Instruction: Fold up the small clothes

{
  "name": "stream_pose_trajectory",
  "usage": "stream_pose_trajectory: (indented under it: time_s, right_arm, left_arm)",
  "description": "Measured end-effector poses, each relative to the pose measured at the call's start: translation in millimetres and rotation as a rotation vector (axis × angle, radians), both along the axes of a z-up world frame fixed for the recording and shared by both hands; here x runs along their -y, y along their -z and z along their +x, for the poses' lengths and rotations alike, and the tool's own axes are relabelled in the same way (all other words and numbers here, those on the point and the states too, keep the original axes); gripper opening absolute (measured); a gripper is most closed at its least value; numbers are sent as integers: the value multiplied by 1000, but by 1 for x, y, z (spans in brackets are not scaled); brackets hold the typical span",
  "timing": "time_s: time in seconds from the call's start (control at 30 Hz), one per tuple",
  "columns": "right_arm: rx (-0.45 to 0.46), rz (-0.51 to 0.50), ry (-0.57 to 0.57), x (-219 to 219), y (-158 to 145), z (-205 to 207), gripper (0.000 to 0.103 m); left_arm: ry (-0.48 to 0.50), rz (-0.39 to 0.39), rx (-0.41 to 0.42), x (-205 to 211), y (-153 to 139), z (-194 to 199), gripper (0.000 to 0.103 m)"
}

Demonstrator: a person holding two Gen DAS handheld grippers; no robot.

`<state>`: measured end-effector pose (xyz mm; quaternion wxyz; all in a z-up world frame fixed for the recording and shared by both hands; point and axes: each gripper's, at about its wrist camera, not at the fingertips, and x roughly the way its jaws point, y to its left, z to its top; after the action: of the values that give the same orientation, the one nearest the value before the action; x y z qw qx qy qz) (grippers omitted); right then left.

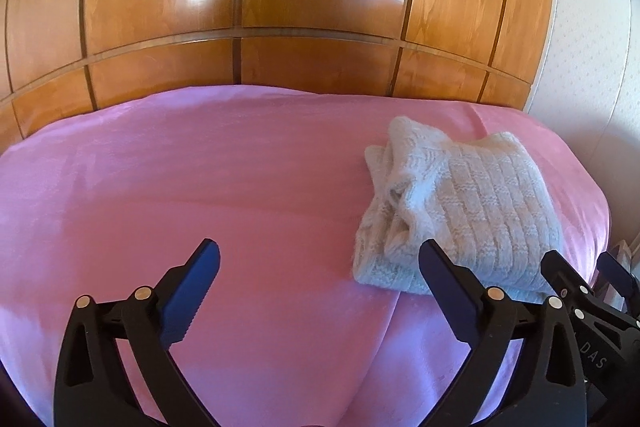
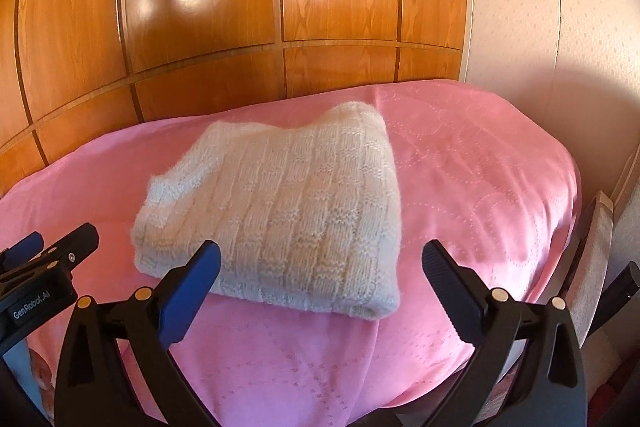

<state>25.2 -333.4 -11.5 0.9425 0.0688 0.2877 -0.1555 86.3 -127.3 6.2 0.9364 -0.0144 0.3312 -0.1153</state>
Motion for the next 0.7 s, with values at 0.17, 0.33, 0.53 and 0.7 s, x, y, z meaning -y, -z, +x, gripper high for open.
stream_pose_trajectory:
  time_s: [0.17,0.33,0.53,0.7]
  right_arm:
    - [-12,7,-14,1,1,2,101]
    - [11,2,-4,3,-2,1,101]
    - [2,6,-7,4,0,2,101]
    - [-1,9,-12,3,-1,2,101]
  left_arm:
    - [1,23,11,3,-3,-3,99]
    - [1,29,18,4,-5,-5,99]
    - [1,42,31,8,-7,-7,99]
    - [1,44,31,8,-7,-7,99]
